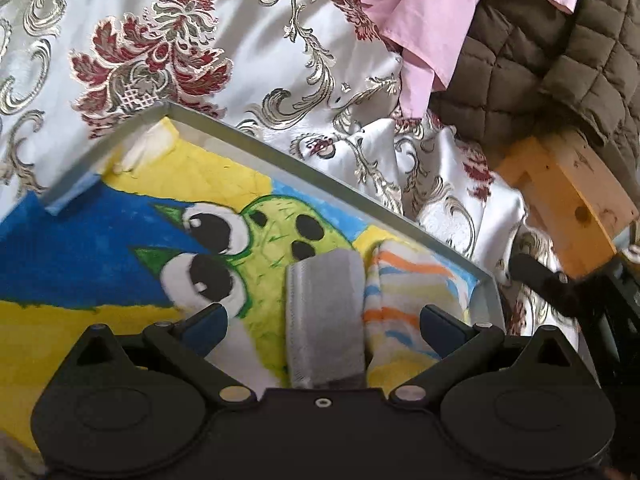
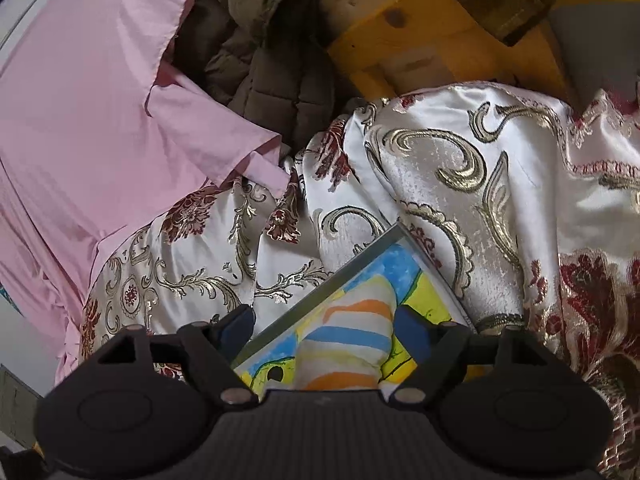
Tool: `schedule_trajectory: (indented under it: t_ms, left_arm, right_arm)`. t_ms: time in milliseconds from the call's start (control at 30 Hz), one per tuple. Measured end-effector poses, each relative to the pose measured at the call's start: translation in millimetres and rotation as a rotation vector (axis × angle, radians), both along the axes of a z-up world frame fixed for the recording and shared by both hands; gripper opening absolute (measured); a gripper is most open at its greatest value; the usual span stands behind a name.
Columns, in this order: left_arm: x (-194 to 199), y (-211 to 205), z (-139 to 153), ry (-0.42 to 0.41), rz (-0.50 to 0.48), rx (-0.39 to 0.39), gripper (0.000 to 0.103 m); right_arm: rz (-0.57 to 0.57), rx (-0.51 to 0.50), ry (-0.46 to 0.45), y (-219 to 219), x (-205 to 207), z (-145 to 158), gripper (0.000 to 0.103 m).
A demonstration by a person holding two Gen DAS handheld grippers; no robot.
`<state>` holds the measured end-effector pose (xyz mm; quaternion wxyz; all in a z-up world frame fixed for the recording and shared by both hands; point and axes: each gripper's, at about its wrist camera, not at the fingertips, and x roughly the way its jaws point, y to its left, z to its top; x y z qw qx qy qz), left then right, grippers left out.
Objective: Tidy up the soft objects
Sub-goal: 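Press the mask down with the left tool while the right presses the striped towel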
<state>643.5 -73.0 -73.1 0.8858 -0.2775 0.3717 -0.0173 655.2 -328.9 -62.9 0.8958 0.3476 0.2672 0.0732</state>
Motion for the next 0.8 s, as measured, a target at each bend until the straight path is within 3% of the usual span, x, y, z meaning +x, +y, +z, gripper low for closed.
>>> schedule_trajectory:
  t_ms: [333,533,633,800]
  left_arm:
    - [-35,12,-6,-0.036,0.027,0.009,0.102]
    - [-32,16,-7,-0.095,0.066,-0.110,0.102]
    - [-24,11,0,-0.103,0.070,-0.063,0.102]
    - [-14,-1,-8,-0.007,0.077,0.043,0.102]
  right_arm:
    - [0.037,-0.064,-0.062,17,-13,4,0.085]
    - [0.031,-0.067,-0.118,21,-22,5,0.085]
    - [0.021,-0.048,-0.119,21,-28,3,0.086]
    - [0.012,-0.026,-0.112,17,-31,4,0.086]
